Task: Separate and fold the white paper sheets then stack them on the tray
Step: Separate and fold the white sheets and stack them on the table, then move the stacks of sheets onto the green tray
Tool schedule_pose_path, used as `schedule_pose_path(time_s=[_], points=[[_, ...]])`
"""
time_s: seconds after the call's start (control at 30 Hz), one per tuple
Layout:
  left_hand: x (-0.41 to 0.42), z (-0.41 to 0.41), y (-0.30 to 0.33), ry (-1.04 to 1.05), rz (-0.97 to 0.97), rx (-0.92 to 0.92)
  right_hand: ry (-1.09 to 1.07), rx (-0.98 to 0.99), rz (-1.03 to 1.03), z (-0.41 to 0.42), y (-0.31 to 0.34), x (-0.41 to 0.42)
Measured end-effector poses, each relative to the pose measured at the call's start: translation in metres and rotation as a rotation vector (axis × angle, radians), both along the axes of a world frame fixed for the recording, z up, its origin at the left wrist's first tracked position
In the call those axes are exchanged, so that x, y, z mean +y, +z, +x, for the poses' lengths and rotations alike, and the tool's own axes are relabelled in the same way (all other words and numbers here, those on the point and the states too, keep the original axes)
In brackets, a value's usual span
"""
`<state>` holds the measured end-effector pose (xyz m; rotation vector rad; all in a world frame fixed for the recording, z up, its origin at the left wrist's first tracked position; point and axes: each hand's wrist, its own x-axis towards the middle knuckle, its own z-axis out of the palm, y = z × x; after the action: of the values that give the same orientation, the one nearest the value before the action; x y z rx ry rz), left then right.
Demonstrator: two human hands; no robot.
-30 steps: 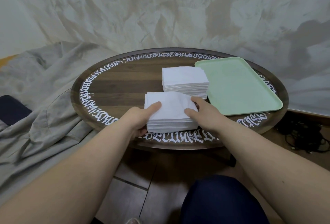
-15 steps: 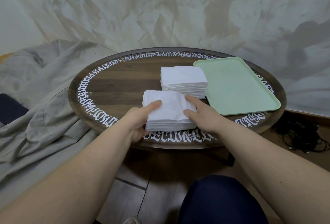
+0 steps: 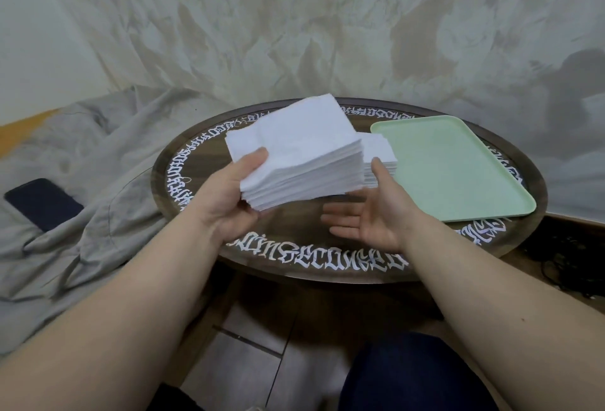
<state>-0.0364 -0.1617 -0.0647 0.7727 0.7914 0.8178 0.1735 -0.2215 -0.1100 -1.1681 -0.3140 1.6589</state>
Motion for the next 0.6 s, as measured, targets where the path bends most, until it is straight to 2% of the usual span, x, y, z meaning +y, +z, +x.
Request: schedule_pose_path(time_s=[0.1,0.2,0.27,0.33,0.47,0.6], points=[[-0.002,0.005,0.000,-0.013,0.036,0.228,-0.053,-0.024,0.102,-0.002,0.015,0.003],[-0.004,0.026,-0.004,0.004,0.044,0.381,-0.093,-0.242,0.091,0.010,0.025,-0.004],[-0.006,0.053,-0.001,0.010,0.052,0.382,-0.130,-0.446,0.058,0.026,0.029,-0.012],[-0.009,0.087,0.003,0.028,0.041,0.340,-0.235,-0.559,0.078,0.049,0.036,-0.018],[-0.011,0.164,0.013,-0.032,0.059,0.334,-0.496,-0.518,0.146,0.108,0.050,-0.019],[0.008,0.235,0.008,0.015,0.151,0.336,-0.606,-0.507,0.170,0.161,0.044,-0.001]])
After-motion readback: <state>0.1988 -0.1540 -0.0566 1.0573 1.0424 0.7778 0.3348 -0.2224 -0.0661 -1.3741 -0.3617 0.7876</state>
